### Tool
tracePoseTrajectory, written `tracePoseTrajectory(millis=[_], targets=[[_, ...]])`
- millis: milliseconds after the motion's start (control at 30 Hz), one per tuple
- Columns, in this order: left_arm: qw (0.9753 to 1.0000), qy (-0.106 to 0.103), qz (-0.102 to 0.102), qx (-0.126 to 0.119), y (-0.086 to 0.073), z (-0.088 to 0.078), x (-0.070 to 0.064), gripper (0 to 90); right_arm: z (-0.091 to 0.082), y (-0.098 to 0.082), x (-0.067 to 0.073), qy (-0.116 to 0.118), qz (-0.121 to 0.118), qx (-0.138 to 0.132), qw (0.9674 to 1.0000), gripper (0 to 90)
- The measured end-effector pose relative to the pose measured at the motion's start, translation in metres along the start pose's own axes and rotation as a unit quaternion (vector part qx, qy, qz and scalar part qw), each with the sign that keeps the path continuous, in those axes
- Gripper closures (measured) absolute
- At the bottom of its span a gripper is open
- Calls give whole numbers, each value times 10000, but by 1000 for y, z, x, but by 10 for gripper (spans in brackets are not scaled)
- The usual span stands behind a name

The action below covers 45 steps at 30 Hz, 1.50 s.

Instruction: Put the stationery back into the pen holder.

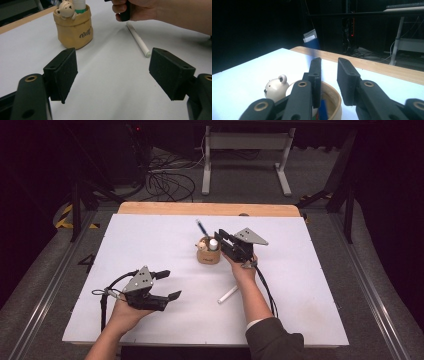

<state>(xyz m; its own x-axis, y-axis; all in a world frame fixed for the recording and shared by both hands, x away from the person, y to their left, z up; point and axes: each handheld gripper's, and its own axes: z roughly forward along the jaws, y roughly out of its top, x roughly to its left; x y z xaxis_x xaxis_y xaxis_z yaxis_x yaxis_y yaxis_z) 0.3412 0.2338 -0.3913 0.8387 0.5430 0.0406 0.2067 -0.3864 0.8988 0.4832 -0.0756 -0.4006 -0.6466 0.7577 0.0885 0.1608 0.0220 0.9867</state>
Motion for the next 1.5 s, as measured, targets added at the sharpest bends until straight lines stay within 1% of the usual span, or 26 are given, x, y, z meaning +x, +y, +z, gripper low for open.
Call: tracePoseTrajectory(millis=[167,300,333,433,500,667,700,800,867,933,1067,1133,1233,1367,1400,1500], targets=[[10000,1,-8,-16,0,0,0,234,-3,-1,-1,2,-12,-19,10000,707],[10000,-15,-10,-2,0,0,0,235,-9,0,-1,-15,-116,-19,9999,665],[10000,-17,5,-10,0,1,1,234,-11,0,-1,-21,-169,-24,9999,647],[10000,-32,-39,-14,-1,2,0,234,-17,1,0,-69,-341,-17,9994,596],[10000,-25,-14,12,-1,3,-1,234,-21,3,2,-95,-436,17,9990,560],[10000,-20,-22,26,-1,5,-2,234,-34,6,5,-52,-599,-32,9982,486],[10000,-11,-16,20,-1,5,-2,235,-36,6,6,-53,-624,-9,9980,469],[10000,-8,-21,13,-1,5,-2,234,-43,8,9,-26,-773,-9,9970,438],[10000,-3,-40,-3,-1,5,-2,234,-49,8,12,-17,-881,-5,9961,432],[10000,14,-23,5,-1,5,-2,234,-54,8,16,11,-934,-8,9956,417],[10000,29,4,15,-1,5,-3,235,-66,8,19,52,-895,4,9960,359],[10000,13,-24,1,-1,5,-3,235,-71,7,19,67,-836,32,9965,335],[10000,11,-11,3,0,6,-4,235,-78,6,19,57,-771,192,9968,292],[10000,23,-2,34,0,7,-5,235,-86,3,17,162,-640,296,9974,242],[10000,23,-6,37,0,7,-5,235,-88,3,16,176,-644,329,9972,229],[10000,26,-12,29,0,8,-6,235,-96,0,16,240,-590,322,9975,206]])
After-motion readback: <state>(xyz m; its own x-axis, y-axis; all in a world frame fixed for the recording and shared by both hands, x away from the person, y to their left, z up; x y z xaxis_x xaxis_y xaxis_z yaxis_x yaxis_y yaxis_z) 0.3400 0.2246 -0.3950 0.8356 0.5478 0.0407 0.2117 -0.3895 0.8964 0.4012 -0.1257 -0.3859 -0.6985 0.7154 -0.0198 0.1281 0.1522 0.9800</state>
